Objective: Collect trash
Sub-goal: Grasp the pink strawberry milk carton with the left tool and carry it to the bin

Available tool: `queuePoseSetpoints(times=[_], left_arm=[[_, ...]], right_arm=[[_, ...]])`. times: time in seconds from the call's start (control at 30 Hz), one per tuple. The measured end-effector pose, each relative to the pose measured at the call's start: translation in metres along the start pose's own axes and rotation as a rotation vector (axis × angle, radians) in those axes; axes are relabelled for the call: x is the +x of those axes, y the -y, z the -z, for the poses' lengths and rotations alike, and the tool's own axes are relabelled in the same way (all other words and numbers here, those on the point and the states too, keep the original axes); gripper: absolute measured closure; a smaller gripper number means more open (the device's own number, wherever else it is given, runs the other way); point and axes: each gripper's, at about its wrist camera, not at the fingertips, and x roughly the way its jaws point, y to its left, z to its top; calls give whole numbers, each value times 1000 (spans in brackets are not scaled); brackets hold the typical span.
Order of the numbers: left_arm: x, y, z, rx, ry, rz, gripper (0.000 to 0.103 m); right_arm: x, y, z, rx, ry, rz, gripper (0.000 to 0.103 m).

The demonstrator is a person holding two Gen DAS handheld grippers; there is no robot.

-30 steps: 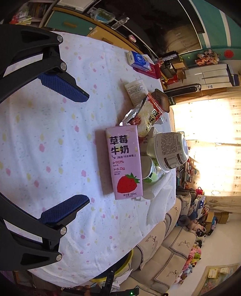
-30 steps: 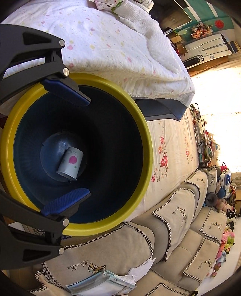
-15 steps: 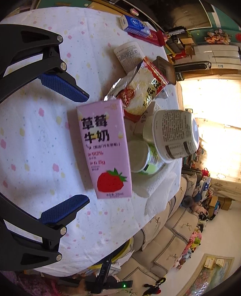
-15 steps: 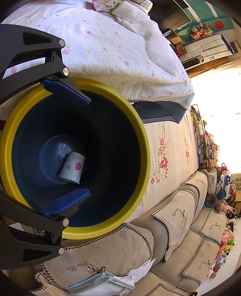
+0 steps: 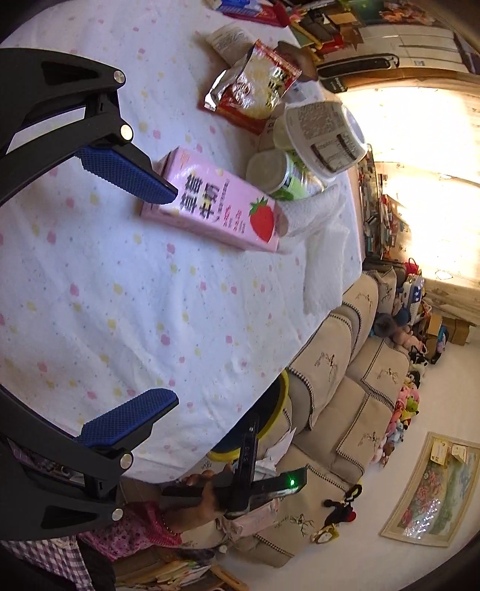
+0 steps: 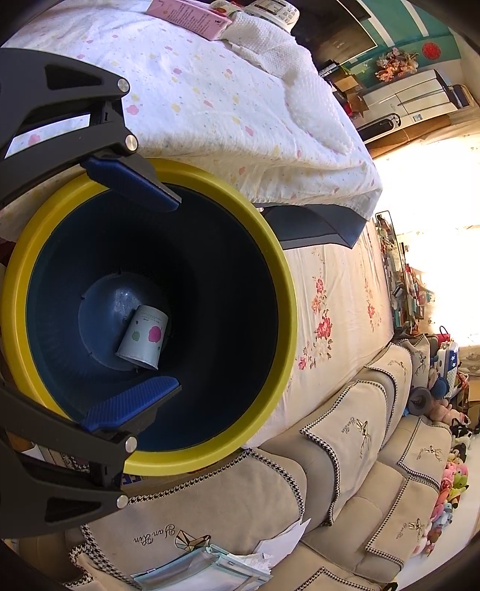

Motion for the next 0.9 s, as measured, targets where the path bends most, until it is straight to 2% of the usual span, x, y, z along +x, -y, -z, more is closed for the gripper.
queuePoseSetpoints(times=[0.07,0.23,0.47,0.53,0.67,0.73,0.9], left_arm=[[6,-10,-7,-3,-7,-50,4],[28,-38,-16,20,-35,-122,4],[54,-58,-21,30,-80,-138,5],[57,-58,-22,45,-84,-140,10],[67,-57,-25,55,-115,-151,29],[73,-58,-24,50,-137,-161,47],[67,-53,-20,47,-123,-141,54]], right_arm=[[1,1,0,3,0,-2,17],[5,3,2,9,-12,-9,17],[8,5,4,11,-24,-9,17],[10,5,5,16,-28,-11,17],[10,3,6,9,-30,-21,17],[9,2,6,5,-29,-28,17],[6,4,8,7,-25,-35,17]])
